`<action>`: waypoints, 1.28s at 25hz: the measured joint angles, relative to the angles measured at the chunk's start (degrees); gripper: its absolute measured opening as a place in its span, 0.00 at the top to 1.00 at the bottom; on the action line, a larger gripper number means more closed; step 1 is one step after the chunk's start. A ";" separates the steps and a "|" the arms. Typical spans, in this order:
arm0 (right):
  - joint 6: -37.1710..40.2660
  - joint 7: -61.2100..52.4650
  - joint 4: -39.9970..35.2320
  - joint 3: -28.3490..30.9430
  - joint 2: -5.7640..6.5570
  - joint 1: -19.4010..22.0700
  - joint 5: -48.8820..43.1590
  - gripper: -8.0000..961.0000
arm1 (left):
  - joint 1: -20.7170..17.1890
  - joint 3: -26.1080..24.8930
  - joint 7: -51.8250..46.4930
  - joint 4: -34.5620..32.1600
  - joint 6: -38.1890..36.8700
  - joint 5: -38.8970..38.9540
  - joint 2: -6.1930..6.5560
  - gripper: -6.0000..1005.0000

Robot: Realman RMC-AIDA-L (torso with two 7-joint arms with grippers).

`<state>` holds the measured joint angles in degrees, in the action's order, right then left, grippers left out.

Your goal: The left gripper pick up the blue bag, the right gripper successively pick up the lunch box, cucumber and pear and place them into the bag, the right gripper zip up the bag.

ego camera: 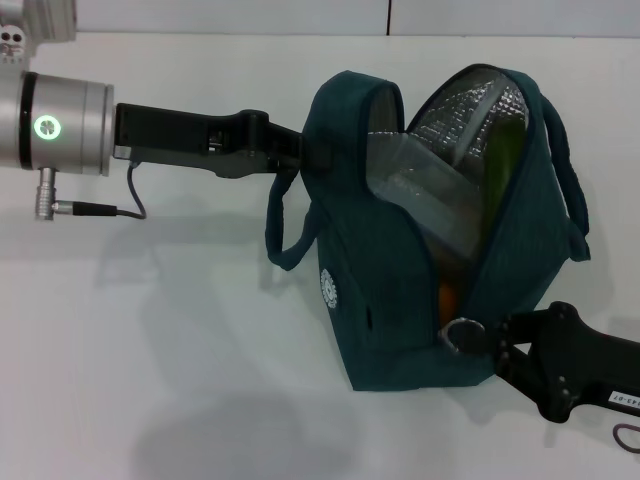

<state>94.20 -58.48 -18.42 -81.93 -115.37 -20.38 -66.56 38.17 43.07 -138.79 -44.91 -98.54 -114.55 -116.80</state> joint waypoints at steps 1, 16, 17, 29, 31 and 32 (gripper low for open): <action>0.01 -0.02 0.21 0.01 0.03 0.08 0.02 0.98 | -0.04 0.00 0.08 0.00 0.01 0.07 0.00 0.94; 4.27 4.35 0.59 0.02 0.01 0.54 6.56 0.98 | -0.08 0.00 1.54 0.00 0.12 0.25 -0.17 0.94; 4.18 4.46 0.59 0.01 -0.03 0.30 6.58 0.98 | -0.10 -0.01 1.87 0.00 0.12 0.28 -0.21 0.94; 4.08 4.78 0.50 -0.53 -0.22 -0.56 6.63 0.98 | -3.56 -0.14 9.92 0.00 0.27 6.02 -1.26 0.89; 4.12 4.89 0.50 -0.53 -0.25 -0.64 6.63 0.98 | -4.08 -0.17 11.49 0.00 0.32 6.94 -1.27 0.86; 4.27 5.33 0.45 -0.53 -0.29 -0.82 6.63 0.98 | -4.62 -0.17 12.92 0.00 0.33 8.12 -1.28 0.84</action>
<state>98.47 -53.15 -17.97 -82.46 -115.67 -21.20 -59.93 33.55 42.90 -125.87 -44.91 -98.21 -106.43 -118.08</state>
